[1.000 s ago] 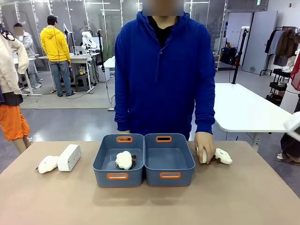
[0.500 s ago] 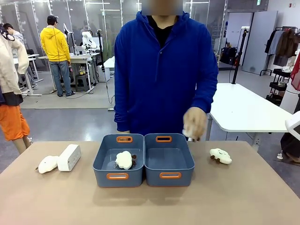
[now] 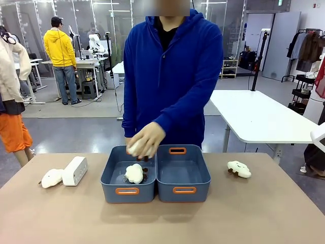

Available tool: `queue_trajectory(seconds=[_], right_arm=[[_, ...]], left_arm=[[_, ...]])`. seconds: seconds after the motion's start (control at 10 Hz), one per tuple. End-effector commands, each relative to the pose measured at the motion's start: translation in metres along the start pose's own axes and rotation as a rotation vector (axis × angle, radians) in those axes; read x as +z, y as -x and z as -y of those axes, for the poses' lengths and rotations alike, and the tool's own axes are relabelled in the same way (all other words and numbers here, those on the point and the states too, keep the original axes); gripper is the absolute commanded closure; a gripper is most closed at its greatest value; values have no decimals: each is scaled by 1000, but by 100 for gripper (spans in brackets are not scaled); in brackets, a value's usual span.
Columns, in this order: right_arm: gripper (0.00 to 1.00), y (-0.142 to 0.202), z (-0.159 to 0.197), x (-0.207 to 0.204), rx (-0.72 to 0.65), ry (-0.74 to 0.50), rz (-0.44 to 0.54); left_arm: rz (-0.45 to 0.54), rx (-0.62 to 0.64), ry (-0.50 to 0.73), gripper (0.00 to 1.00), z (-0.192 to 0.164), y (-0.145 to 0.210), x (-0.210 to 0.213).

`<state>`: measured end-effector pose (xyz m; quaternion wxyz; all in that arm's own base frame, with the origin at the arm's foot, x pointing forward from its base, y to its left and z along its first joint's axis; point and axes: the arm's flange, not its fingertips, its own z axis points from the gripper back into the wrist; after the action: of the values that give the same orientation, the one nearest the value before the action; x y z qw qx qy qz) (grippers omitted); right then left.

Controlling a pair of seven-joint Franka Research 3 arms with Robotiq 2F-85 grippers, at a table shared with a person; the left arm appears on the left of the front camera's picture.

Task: Sort the digital clocks into the basket.
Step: Pick up the Digital clock from the table and place it into the empty Plastic storage basket.

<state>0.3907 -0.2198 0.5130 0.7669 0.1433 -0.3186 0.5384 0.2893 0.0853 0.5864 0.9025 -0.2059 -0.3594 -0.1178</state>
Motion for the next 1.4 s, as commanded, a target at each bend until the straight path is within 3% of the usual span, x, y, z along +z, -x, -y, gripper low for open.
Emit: queue_trajectory(seconds=[0.0, 0.5, 0.7, 1.0, 1.3], right_arm=[[100, -1, -8, -5, 12, 38, 19], [100, -11, -19, -10, 9, 67, -25], [100, -33, -24, -14, 24, 80, -42], [100, -111, -49, -37, 103, 90, -107], [100, -209, -70, -119, 125, 42, -187]], left_arm=[[-14, -16, -6, 0, 0, 1, 1], [-14, -16, -6, 0, 0, 1, 1], [-14, -16, -6, 0, 0, 1, 1], [-14, -16, -6, 0, 0, 1, 1], [-14, -16, -6, 0, 0, 1, 1]])
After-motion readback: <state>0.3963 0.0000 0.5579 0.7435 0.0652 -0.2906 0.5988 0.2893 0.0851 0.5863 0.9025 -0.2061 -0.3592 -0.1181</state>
